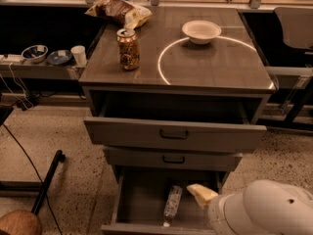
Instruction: Pick blue plastic bottle from bottom drawer and place on counter
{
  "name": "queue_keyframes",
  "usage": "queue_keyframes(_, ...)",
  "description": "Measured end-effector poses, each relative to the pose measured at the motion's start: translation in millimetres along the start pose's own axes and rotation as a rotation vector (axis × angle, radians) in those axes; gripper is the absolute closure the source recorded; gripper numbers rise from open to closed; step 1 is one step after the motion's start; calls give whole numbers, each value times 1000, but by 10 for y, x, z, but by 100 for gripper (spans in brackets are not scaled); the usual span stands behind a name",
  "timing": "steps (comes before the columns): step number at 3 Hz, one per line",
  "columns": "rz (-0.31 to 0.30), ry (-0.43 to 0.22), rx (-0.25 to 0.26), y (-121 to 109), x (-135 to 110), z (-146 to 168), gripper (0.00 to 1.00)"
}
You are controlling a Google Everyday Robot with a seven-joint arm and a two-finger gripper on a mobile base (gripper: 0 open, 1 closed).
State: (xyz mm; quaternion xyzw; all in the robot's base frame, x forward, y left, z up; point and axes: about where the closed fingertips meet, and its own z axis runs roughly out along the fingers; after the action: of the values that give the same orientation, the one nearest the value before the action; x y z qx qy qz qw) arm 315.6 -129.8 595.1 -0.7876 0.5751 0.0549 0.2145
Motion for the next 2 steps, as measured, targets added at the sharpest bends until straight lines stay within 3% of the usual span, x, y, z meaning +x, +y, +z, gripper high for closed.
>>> queue_keyframes(1, -4, -115, 11, 229, 97, 457, 0)
queue_keyframes(2, -64, -166, 14, 279, 87, 610, 0)
